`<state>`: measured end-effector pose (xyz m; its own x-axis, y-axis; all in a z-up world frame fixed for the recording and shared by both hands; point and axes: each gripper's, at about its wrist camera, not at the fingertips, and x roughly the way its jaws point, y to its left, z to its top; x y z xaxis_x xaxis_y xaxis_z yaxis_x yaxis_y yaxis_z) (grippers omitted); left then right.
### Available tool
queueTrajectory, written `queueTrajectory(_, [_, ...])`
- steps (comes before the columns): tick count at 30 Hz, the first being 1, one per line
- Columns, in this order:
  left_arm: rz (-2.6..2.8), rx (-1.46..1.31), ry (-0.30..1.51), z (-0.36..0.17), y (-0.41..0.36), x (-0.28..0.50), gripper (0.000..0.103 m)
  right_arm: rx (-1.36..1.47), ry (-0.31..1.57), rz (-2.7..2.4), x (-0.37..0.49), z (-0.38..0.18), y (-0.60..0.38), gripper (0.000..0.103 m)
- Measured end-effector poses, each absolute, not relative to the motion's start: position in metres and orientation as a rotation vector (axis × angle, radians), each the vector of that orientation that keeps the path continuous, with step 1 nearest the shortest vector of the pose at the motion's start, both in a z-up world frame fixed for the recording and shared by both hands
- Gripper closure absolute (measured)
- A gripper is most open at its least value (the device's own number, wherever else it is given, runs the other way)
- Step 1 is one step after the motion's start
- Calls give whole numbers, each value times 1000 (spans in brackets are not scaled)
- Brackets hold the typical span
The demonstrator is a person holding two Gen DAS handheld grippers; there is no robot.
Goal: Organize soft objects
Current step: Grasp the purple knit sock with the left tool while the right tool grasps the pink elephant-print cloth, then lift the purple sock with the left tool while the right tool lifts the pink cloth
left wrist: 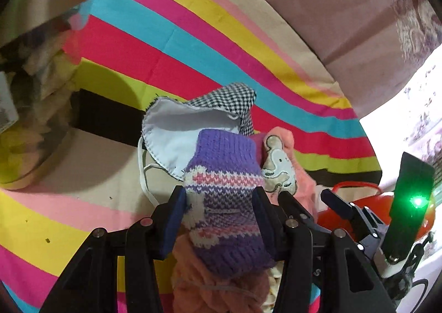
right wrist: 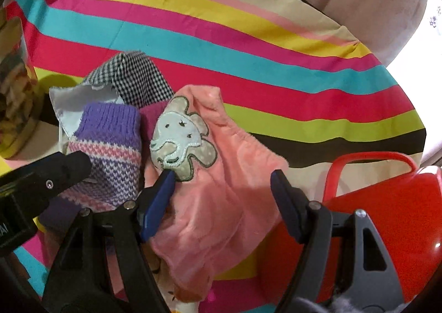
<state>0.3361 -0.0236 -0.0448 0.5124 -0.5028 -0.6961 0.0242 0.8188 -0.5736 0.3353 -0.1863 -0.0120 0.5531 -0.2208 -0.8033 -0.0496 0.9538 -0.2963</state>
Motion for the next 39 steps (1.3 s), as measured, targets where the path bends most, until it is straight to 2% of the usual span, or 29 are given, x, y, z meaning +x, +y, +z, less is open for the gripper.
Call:
queueTrajectory(2, [-339, -523, 1005, -48, -27, 338, 52, -298, 990, -99, 338, -19, -187, 31])
queueTrajectory(4, [-324, -489, 1021, -52, -32, 339, 52, -259, 1006, -79, 340, -25, -191, 45])
queueTrajectory(6, [-319, -468, 1032, -55, -36, 341, 53, -235, 1020, -63, 341, -30, -195, 72])
queueTrajectory(7, [-323, -457, 1033, -55, -39, 341, 53, -221, 1026, -44, 342, -33, -195, 75])
queueTrajectory(8, [-323, -437, 1030, -55, -42, 341, 56, -219, 1025, -38, 341, -33, -195, 79])
queueTrajectory(9, [-329, -422, 1026, -53, -43, 341, 66, -224, 1018, -34, 341, -33, -194, 81])
queueTrajectory(12, [-335, -424, 1001, -48, -42, 339, 83, -197, 992, -15, 337, -25, -195, 86])
queueTrajectory(18, [-342, -473, 908, -27, -27, 331, 88, -142, 897, 21, 325, 6, -201, 88])
queueTrajectory(29, [-325, -542, 793, 4, 4, 309, 88, -63, 826, 95, 291, 46, -199, 89])
queueTrajectory(39, [-319, -548, 760, 23, 13, 281, 88, -79, 790, 161, 254, 74, -182, 89])
